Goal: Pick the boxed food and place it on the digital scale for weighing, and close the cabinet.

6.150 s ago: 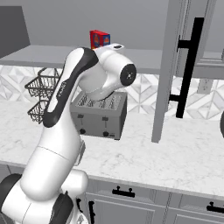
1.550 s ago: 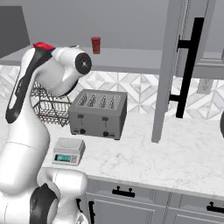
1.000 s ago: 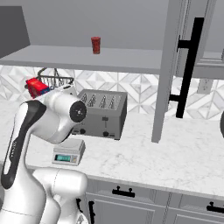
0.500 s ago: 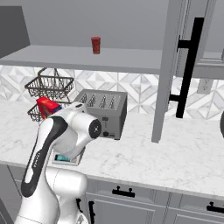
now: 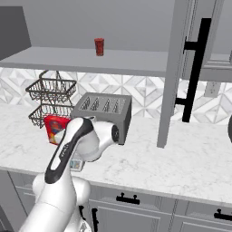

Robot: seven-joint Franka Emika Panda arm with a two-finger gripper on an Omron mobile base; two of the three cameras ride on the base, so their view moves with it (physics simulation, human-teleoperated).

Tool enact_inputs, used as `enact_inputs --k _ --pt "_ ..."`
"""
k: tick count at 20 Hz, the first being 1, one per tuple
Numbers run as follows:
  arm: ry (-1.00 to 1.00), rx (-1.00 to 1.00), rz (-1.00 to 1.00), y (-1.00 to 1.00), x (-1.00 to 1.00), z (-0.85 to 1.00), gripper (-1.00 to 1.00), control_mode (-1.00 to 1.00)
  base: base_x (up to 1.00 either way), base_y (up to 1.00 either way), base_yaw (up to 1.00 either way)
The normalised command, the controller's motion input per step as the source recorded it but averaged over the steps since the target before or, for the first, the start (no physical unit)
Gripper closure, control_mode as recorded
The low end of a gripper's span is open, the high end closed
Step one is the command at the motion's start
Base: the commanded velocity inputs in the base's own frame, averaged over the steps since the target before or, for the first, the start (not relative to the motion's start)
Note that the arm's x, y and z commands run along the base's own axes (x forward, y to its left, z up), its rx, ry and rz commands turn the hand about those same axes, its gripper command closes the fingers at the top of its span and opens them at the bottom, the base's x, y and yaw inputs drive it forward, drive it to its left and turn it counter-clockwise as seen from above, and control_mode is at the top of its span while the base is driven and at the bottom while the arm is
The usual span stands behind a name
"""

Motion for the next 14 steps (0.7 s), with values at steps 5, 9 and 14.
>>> enact_inputs --k 5,9,14 --pt "-0.12 0.00 0.07 -0.09 0.35 -0.73 1.00 -1.00 0.00 0.00 0.00" --pt "0.00 0.00 0.00 0.00 0.52 -0.52 1.00 -1.00 0.00 0.00 0.00" --pt "0.00 0.00 0.00 0.00 0.33 -0.32 1.00 -1.00 0.00 0.00 0.00"
